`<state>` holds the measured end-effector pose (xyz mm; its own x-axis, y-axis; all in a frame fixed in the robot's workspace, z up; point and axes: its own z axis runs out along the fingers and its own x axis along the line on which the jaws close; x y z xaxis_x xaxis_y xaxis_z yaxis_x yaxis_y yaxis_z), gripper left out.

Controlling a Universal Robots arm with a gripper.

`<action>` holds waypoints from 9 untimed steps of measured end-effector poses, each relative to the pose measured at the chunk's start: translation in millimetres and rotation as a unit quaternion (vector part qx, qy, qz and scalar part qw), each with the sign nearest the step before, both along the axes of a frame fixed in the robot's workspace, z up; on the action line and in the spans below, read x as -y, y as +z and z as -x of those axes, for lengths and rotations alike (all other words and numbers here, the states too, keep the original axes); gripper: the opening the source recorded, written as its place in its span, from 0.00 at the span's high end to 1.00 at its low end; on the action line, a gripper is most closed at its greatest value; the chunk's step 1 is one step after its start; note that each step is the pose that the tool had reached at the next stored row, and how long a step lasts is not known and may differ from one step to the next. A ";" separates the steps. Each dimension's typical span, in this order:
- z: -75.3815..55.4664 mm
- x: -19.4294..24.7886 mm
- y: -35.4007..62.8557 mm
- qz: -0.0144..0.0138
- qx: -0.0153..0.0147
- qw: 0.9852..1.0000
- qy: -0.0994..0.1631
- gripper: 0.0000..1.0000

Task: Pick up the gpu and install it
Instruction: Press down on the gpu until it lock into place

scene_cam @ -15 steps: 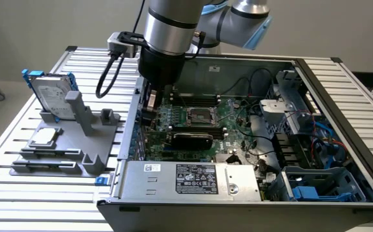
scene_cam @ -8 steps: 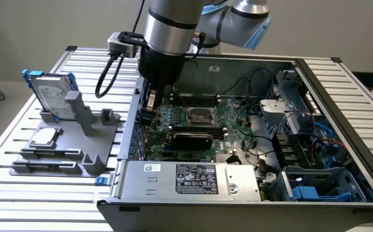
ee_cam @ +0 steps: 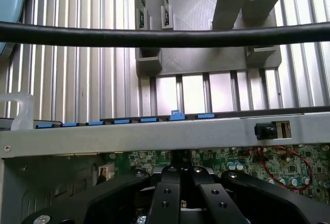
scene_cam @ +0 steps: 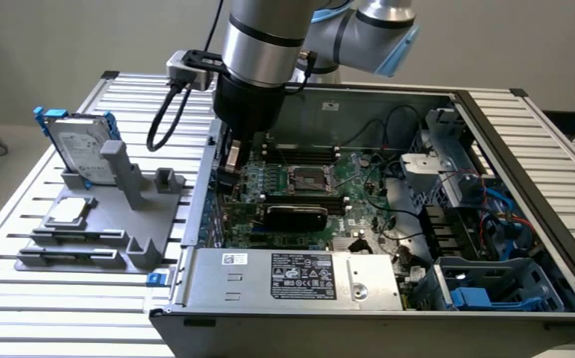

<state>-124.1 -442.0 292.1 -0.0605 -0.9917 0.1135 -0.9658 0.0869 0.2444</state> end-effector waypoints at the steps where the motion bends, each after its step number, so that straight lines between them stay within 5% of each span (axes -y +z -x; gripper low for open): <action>1: 0.0 0.0 -0.1 0.000 0.000 1.000 -0.001 0.89; 9: -0.2 -0.1 7.8 0.000 0.000 1.000 -0.002 0.89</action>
<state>-123.9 -441.9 299.9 -0.0654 -0.9915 0.1128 -0.9654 0.0915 0.2441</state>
